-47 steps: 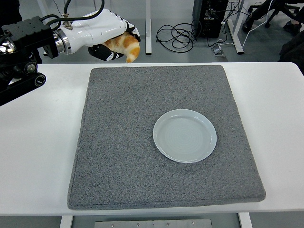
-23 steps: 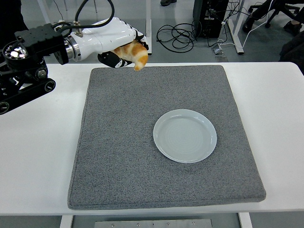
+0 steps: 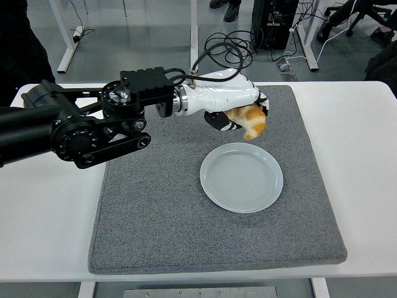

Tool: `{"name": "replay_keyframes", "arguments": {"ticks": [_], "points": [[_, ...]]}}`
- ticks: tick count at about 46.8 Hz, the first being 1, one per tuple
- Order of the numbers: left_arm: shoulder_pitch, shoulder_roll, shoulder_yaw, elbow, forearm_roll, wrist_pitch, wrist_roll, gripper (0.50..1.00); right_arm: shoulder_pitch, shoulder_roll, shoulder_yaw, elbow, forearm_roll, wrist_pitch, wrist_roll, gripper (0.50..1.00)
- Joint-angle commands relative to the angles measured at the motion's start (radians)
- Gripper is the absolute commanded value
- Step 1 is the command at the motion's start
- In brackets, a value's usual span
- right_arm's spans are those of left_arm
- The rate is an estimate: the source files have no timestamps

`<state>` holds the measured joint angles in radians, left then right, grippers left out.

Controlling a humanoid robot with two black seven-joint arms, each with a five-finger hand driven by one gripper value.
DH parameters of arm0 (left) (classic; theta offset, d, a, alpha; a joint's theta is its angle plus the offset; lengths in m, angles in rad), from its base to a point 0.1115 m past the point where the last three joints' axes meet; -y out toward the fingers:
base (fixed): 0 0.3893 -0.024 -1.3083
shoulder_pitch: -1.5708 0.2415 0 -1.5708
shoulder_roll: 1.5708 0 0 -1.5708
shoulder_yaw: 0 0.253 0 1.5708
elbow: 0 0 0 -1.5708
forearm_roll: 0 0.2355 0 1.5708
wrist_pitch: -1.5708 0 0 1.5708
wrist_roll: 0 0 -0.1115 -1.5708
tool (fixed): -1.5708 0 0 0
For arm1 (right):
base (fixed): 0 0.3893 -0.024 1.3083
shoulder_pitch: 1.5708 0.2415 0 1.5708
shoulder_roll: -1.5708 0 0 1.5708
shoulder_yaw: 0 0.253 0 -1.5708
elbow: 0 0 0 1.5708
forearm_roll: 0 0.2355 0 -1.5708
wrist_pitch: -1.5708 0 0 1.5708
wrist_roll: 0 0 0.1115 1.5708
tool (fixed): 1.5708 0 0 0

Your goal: Place the bread on the plate

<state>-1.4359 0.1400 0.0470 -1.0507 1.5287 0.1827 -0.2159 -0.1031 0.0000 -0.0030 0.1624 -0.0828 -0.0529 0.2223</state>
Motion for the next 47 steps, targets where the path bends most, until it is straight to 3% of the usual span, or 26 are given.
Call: {"name": "replay_keyframes", "arguments": {"ticks": [1,11,47], "points": [[0.002,-0.043,0.001,0.000,-0.001,0.000,0.004,0.500,0.000,0.000,0.000,0.000,0.000,0.001,0.000,1.000],[0.014,-0.135,0.014,0.006,0.004,0.001,0.006,0.500,0.000,0.000,0.000,0.000,0.000,0.001,0.000,1.000],[0.055,-0.140,0.094,0.081,0.007,0.024,0.009,0.500,0.000,0.000,0.000,0.000,0.000,-0.001,0.000,1.000]]}}
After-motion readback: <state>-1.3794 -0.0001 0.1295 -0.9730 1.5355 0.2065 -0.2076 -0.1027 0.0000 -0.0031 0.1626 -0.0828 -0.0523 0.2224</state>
